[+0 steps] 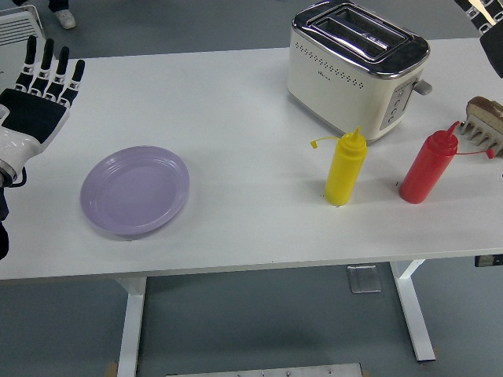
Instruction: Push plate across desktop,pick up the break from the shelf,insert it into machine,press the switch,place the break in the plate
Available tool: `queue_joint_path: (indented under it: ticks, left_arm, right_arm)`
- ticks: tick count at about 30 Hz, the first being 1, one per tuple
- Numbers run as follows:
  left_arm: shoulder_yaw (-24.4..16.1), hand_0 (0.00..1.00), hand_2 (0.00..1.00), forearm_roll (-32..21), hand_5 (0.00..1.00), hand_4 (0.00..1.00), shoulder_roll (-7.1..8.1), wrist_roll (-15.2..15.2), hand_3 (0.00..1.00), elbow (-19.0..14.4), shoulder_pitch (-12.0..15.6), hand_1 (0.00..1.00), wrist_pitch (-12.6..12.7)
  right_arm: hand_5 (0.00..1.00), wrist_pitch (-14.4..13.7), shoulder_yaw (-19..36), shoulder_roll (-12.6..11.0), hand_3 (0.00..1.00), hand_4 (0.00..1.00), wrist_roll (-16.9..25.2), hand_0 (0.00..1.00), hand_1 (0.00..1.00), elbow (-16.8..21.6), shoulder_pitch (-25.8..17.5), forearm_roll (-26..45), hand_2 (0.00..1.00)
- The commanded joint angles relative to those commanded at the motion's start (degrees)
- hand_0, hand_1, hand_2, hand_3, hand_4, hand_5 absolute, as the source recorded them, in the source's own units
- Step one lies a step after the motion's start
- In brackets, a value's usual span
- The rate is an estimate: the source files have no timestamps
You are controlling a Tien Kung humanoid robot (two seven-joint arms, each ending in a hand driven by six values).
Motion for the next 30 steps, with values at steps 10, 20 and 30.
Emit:
queue_joint_path:
  ticks: [10, 20, 30]
  left_arm:
    - [-2.7, 0.823, 0.765, 11.1, 0.998, 0.610, 1.64, -0.4, 0.753, 0.0, 3.5, 0.769, -1.7]
    - [-3.0, 0.846, 0.766, 22.3, 0.998, 0.698, 1.29, -3.3, 0.753, 2.2, 5.5, 0.775, -4.0]
    - [-4.0, 0.858, 0.768, 30.9, 0.998, 0.685, 0.81, -5.4, 0.754, 8.8, 6.7, 0.781, -5.0]
  right_arm:
    - [0.044, 0.9, -2.1, -2.7, 0.701, 0.614, -8.0, 0.681, 0.685, -7.0, 0.9, -18.7, 0.694]
    - [0.021, 10.6, -3.9, -2.7, 0.726, 0.706, -18.4, 0.653, 0.681, -14.2, 1.5, -40.6, 0.736]
    - [0.071, 20.2, -4.6, -2.8, 0.783, 0.743, -24.4, 0.666, 0.724, -16.8, 1.1, -61.8, 0.793]
